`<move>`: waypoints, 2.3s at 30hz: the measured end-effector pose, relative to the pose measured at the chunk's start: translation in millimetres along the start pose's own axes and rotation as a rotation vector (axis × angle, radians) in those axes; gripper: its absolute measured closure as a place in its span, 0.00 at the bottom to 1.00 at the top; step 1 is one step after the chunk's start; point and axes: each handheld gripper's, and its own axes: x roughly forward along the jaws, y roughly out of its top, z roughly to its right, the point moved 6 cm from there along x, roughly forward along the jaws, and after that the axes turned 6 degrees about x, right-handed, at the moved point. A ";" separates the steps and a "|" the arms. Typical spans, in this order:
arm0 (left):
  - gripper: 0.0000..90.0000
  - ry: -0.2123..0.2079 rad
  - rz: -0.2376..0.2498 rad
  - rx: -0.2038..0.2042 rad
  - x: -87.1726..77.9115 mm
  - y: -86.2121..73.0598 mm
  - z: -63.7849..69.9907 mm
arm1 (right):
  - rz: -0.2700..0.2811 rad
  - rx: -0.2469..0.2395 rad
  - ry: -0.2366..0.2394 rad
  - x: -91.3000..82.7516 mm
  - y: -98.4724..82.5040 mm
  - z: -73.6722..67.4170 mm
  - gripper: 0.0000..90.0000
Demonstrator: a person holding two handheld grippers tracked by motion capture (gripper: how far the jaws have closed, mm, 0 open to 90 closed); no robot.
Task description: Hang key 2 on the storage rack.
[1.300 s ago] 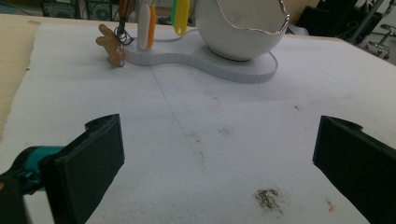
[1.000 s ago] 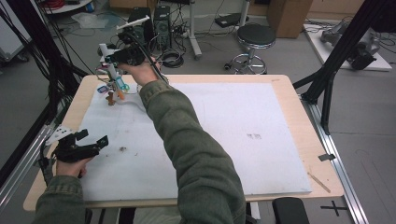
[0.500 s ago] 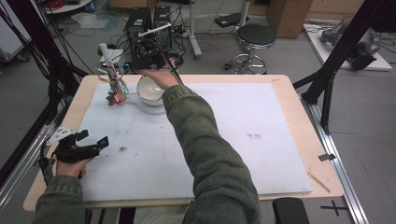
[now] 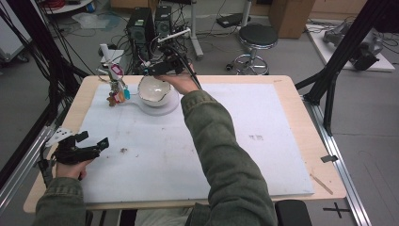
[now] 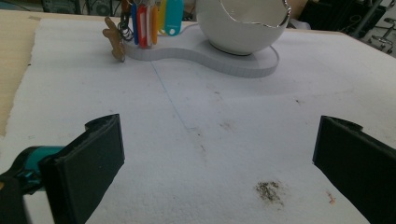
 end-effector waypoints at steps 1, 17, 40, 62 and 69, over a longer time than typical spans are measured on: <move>0.03 0.000 0.000 0.000 0.0 0.0 0.0 | -0.001 0.005 -0.001 -2.2 -1.9 2.1 0.01; 0.03 0.004 0.000 -0.003 -0.4 -0.2 -0.3 | 0.018 0.021 -0.040 -40.2 -27.4 35.3 0.01; 0.03 0.012 -0.010 0.005 0.9 -1.1 0.8 | 0.061 0.059 -0.106 -95.9 -64.8 73.3 0.01; 0.03 0.009 -0.015 0.004 2.7 -1.6 0.8 | 0.092 0.113 -0.150 -139.3 -114.2 104.8 0.01; 0.03 0.009 -0.017 0.006 2.5 -1.7 0.9 | 0.083 0.120 -0.164 -147.6 -134.5 112.3 0.01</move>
